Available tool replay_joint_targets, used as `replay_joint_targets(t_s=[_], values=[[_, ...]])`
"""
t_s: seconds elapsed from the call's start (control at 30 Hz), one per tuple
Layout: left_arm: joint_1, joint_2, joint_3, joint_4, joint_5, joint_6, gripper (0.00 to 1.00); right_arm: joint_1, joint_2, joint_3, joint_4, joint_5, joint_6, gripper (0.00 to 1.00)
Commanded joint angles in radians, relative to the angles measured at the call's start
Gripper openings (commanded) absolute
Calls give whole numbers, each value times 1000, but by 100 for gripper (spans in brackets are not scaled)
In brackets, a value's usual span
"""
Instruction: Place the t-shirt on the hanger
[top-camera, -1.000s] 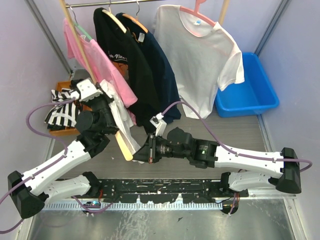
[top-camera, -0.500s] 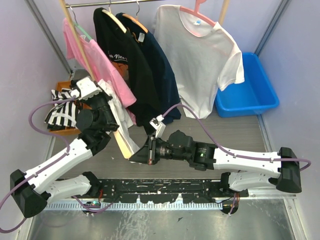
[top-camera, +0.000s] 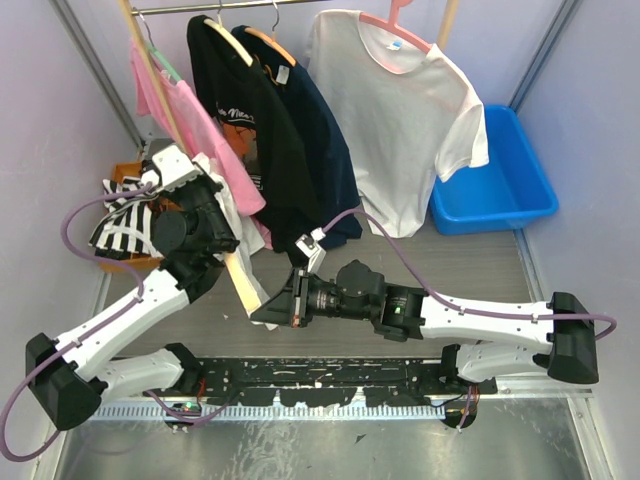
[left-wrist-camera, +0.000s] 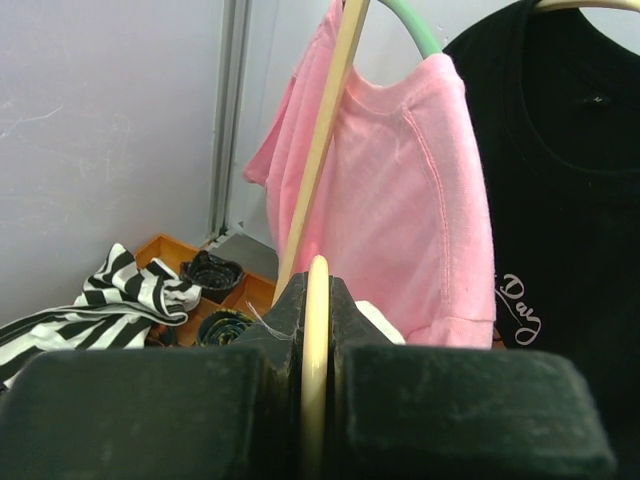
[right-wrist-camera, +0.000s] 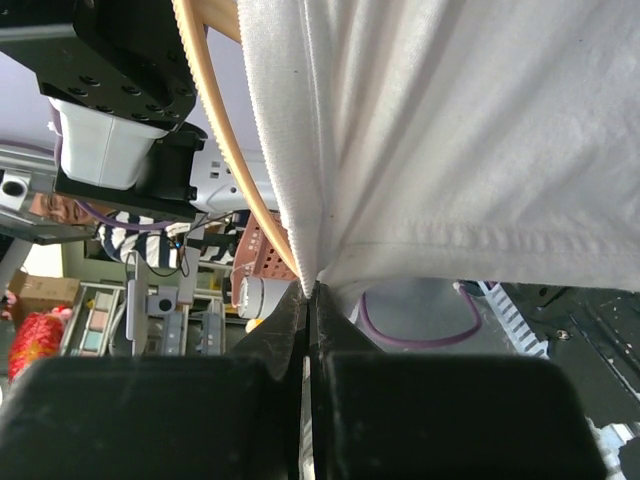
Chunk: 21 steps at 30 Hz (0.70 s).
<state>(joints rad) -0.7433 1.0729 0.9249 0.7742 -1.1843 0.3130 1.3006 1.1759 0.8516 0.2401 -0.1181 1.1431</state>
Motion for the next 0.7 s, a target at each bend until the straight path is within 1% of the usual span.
replay_joint_targets(t_s=[0.0, 0.13, 0.23, 0.4, 0.47, 0.67], values=[[39, 24, 61, 178, 69, 13, 0, 66, -25, -10, 66, -220, 69, 1], [39, 41, 61, 208, 71, 50, 0, 66, -34, -18, 119, -228, 117, 1], [39, 45, 52, 233, 71, 82, 0, 57, -65, -34, 137, -195, 156, 1], [41, 48, 40, 240, 74, 92, 0, 31, -124, -85, 179, -147, 240, 1], [41, 49, 40, 243, 75, 93, 0, 28, -135, -84, 178, -137, 254, 1], [44, 65, 47, 233, 91, 107, 0, 28, -176, -72, 105, -60, 286, 1]])
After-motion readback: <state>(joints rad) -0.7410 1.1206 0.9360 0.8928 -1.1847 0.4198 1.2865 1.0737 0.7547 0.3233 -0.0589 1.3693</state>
